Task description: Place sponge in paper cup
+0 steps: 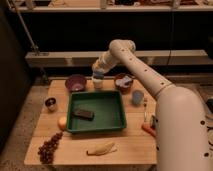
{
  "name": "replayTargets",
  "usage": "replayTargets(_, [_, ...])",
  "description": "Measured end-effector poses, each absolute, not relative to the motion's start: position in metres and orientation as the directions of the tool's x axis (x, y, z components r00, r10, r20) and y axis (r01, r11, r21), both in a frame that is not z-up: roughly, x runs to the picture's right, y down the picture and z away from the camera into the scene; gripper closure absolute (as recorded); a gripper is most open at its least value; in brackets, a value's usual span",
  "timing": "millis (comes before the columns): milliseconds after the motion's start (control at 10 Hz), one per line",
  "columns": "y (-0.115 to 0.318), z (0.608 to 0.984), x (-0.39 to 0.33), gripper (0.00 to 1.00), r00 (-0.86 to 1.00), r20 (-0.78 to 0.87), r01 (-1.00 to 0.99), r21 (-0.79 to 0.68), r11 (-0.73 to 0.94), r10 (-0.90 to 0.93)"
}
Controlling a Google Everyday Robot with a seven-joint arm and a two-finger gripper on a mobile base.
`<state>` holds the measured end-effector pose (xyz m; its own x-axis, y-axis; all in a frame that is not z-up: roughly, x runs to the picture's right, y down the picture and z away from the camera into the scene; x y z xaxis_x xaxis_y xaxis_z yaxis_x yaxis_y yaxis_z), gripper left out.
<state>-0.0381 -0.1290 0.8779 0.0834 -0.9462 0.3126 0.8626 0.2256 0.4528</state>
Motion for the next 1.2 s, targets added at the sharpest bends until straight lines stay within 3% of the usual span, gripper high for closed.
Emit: replayTargets(1200, [-0.112,0.915,-0.051,1.0,0.068,0.369,0.887,0.404,0.226,-0.927])
